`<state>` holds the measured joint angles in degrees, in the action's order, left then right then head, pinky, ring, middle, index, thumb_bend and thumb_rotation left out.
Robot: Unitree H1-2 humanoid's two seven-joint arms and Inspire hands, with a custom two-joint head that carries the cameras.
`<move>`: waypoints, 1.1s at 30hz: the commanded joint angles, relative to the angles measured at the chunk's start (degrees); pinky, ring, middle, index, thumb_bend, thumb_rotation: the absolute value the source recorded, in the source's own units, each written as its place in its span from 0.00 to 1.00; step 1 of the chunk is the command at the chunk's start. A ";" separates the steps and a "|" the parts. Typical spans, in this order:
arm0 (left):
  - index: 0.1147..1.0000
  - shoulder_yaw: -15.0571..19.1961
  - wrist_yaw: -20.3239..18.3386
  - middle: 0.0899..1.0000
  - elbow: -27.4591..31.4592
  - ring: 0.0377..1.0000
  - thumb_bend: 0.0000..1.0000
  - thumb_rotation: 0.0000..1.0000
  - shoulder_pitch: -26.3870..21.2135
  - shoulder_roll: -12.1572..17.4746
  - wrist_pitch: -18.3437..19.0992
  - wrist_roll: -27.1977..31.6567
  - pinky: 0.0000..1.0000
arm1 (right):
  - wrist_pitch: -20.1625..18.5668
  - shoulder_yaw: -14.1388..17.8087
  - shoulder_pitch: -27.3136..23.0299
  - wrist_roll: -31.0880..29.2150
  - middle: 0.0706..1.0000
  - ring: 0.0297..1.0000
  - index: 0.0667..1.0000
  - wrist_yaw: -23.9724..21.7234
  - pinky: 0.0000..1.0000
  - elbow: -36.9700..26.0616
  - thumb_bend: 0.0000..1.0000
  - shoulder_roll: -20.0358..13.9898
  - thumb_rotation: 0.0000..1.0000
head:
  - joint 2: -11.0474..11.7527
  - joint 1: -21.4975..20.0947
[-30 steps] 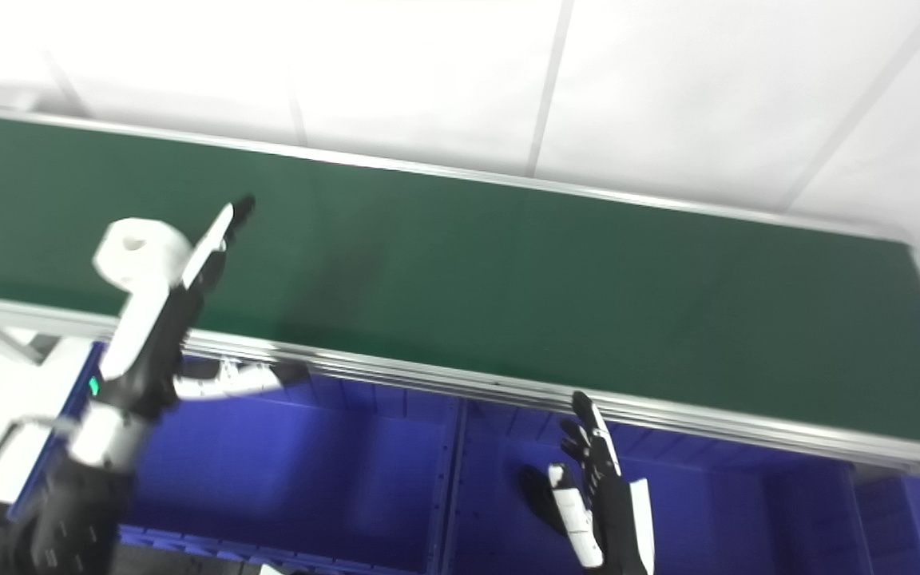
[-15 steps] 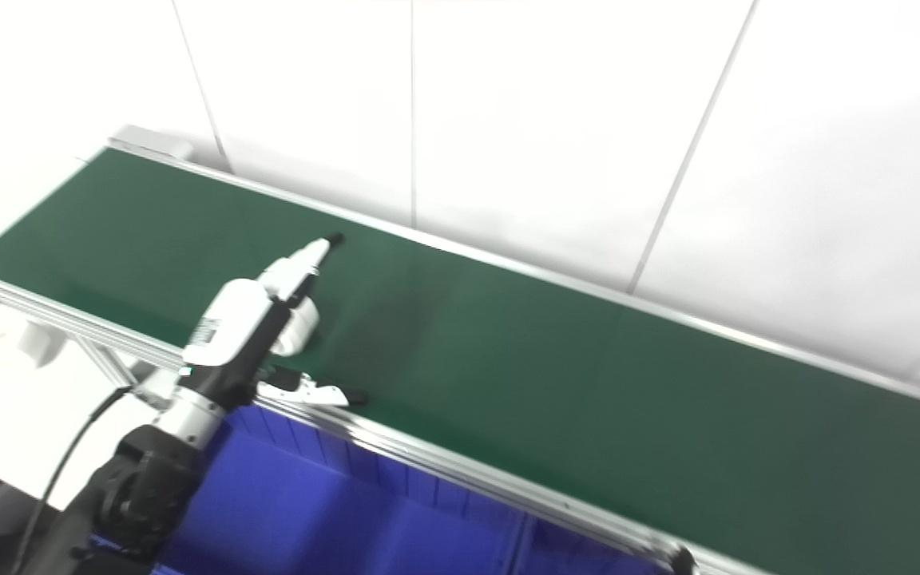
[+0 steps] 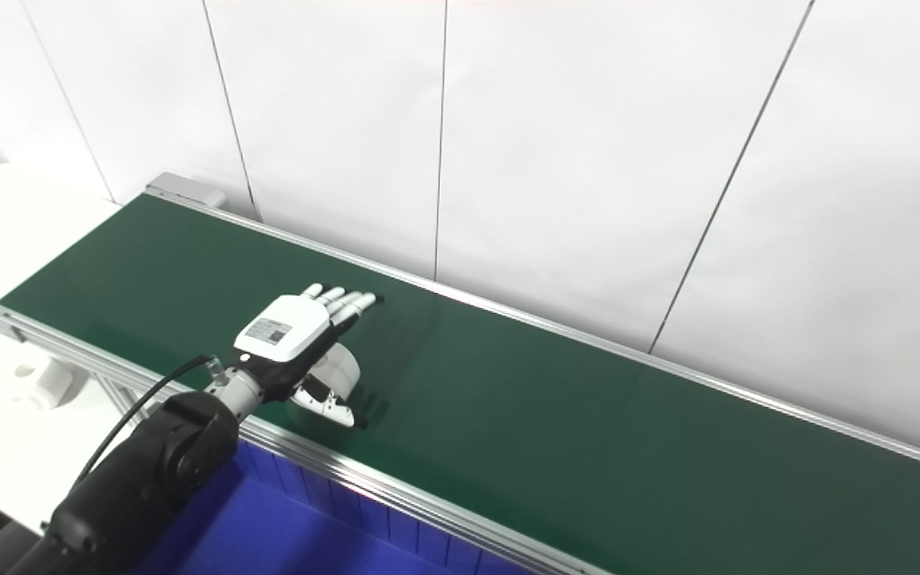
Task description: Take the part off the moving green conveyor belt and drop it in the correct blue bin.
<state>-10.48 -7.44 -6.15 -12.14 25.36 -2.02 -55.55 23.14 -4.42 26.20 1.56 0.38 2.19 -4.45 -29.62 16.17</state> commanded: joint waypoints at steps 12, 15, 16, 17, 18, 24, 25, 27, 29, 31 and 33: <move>0.75 -6.87 -16.26 0.87 -2.10 0.94 0.87 0.42 -10.27 6.12 4.59 -1.43 1.00 | 0.58 -0.20 1.67 1.32 0.99 0.96 0.99 -0.06 1.00 -4.65 0.57 1.42 1.00 | -2.60 -1.79; 0.69 -7.42 -18.12 0.84 -1.69 0.92 0.88 0.33 -11.52 6.99 4.63 -1.73 0.98 | 0.27 -0.26 1.95 1.41 0.98 0.95 0.98 -0.20 0.98 -5.26 0.61 1.68 1.00 | -2.95 -2.05; 0.67 -7.47 -17.99 0.83 -1.66 0.91 0.87 0.30 -11.82 7.23 4.28 -1.73 0.96 | 0.25 -0.27 2.03 1.56 0.98 0.95 0.98 -0.20 0.98 -5.38 0.62 1.73 1.00 | -3.00 -2.13; 0.66 -7.48 -17.52 0.82 -1.75 0.90 0.87 0.28 -12.07 7.40 3.86 -1.73 0.96 | 0.31 -0.26 2.09 1.74 0.98 0.95 0.98 -0.19 0.97 -5.47 0.62 1.78 1.00 | -3.11 -2.20; 0.64 -7.42 -16.78 0.80 -1.96 0.88 0.86 0.26 -12.24 7.50 3.37 -1.56 0.93 | 0.29 -0.25 2.18 1.83 0.98 0.95 0.99 -0.19 0.97 -5.57 0.62 1.85 1.00 | -3.22 -2.31; 0.43 -7.42 -12.61 0.58 -1.31 0.63 0.54 0.06 -12.56 7.03 1.61 -1.08 0.64 | 0.44 -0.06 2.38 1.67 0.97 0.95 0.99 -0.21 0.97 -5.59 0.60 2.01 1.00 | -3.69 -2.47; 0.41 -7.81 -12.64 0.51 -0.77 0.54 0.53 0.02 -12.62 7.11 1.46 -1.44 0.55 | 0.49 -0.04 2.39 1.68 0.97 0.94 1.00 -0.24 0.97 -5.50 0.60 1.96 1.00 | -3.69 -2.47; 0.39 -7.78 -13.33 0.48 0.61 0.50 0.52 0.01 -12.51 6.73 1.53 -0.62 0.51 | 0.60 -0.07 2.41 1.06 0.97 0.94 1.00 -0.48 0.97 -5.31 0.60 1.88 1.00 | -3.80 -2.58; 0.38 -7.78 -13.65 0.49 1.81 0.51 0.52 0.00 -12.34 6.42 1.72 -0.16 0.51 | 0.75 -0.13 2.34 0.76 0.97 0.95 1.00 -0.64 0.97 -5.15 0.60 1.79 1.00 | -3.93 -2.78; 0.37 -7.93 -13.25 0.49 2.77 0.52 0.52 0.00 -12.16 6.20 1.66 -0.35 0.54 | 0.73 -0.19 2.30 0.66 0.97 0.94 1.00 -0.73 0.97 -5.10 0.61 1.69 1.00 | -4.01 -2.80; 0.37 -7.82 -12.59 0.49 3.69 0.52 0.52 0.00 -11.93 6.11 1.16 -0.09 0.54 | 0.75 -0.23 2.32 0.64 0.97 0.94 1.00 -0.77 0.97 -5.13 0.61 1.64 1.00 | -4.11 -2.74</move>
<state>-18.97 -22.10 -4.51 -21.80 30.75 -0.04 -56.34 22.94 -4.57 28.22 2.79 0.36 -1.76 -2.70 -33.66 13.45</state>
